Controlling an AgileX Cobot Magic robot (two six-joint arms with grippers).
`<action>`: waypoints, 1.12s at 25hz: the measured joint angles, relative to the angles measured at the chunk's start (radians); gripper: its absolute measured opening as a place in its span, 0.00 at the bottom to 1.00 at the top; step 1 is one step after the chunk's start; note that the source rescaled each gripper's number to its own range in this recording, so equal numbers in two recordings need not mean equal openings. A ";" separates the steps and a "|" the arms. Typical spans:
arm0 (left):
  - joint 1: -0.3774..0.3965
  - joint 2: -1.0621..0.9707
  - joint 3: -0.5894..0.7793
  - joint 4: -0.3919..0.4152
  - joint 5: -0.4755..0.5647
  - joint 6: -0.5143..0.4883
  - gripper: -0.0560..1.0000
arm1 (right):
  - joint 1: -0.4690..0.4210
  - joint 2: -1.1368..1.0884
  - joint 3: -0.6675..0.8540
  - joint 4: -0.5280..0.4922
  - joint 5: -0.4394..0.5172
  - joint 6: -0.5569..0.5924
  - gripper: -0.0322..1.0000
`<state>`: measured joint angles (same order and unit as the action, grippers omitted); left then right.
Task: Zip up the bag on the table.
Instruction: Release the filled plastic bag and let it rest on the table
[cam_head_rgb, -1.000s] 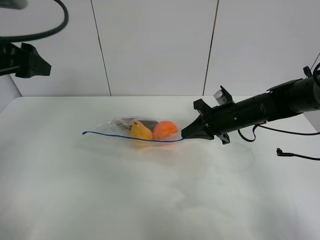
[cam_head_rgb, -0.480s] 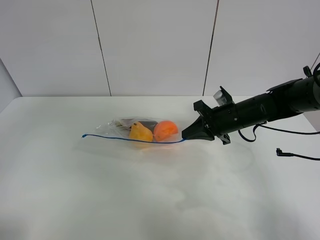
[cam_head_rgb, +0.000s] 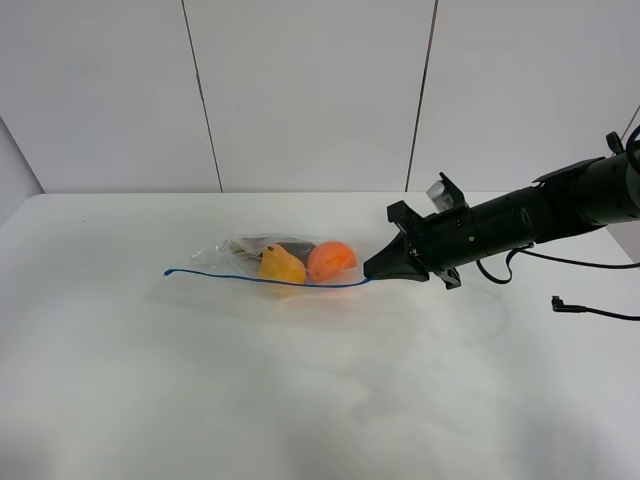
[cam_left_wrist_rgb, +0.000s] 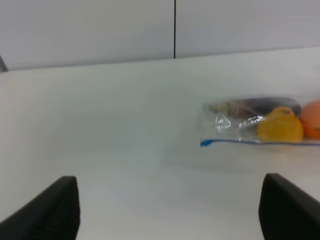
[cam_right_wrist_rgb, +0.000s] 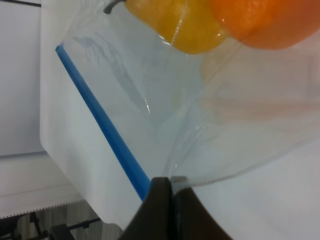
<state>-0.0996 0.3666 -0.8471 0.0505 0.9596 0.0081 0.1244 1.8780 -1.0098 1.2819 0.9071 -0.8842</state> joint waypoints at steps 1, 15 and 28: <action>0.000 -0.023 0.010 0.000 0.005 -0.002 0.90 | 0.000 0.000 0.000 -0.001 0.000 0.000 0.03; 0.000 -0.360 0.176 0.000 0.097 -0.044 0.90 | 0.000 0.000 0.000 -0.019 0.001 -0.005 0.03; 0.000 -0.370 0.223 -0.037 0.117 -0.044 0.90 | 0.000 0.000 0.000 -0.022 -0.004 -0.006 0.03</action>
<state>-0.0996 -0.0031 -0.6237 0.0138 1.0764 -0.0362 0.1244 1.8780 -1.0098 1.2597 0.9028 -0.8904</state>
